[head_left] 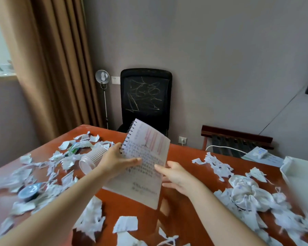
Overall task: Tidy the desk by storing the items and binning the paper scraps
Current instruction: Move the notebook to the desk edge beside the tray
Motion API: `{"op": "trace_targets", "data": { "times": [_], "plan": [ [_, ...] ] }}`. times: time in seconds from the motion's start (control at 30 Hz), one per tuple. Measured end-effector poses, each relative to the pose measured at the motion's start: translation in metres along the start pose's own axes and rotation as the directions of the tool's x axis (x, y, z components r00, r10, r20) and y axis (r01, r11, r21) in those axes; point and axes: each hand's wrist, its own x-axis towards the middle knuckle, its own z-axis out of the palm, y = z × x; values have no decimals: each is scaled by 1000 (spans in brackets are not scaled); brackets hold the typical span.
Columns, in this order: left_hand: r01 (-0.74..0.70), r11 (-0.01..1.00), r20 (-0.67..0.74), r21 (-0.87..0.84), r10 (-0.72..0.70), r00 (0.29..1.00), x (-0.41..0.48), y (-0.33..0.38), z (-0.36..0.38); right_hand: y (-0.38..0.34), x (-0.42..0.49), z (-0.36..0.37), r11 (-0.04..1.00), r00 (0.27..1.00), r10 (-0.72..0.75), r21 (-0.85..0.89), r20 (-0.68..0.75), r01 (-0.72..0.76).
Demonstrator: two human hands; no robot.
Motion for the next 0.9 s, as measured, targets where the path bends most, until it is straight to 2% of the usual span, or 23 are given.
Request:
{"op": "trace_targets", "data": {
  "times": [0.1,0.23,0.43,0.67,0.9],
  "plan": [
    [-14,991,-31,-130,10,999,-23,13,-6,-19,-21,6,990,996,-92,107,-12,93],
    [50,940,31,-337,-42,999,-61,32,-4,-39,-57,5,928,956,-211,266,-204,262],
    [18,909,96,-416,25,995,-126,52,14,-40,-123,-20,939,932,-274,142,-239,313],
    [-62,900,13,-431,76,997,-196,59,51,-14,-193,-35,968,929,-245,-25,-277,248],
    [-108,875,-47,-473,97,994,-258,53,114,30,-242,-66,938,854,-346,-125,-388,323]
  ]
}}
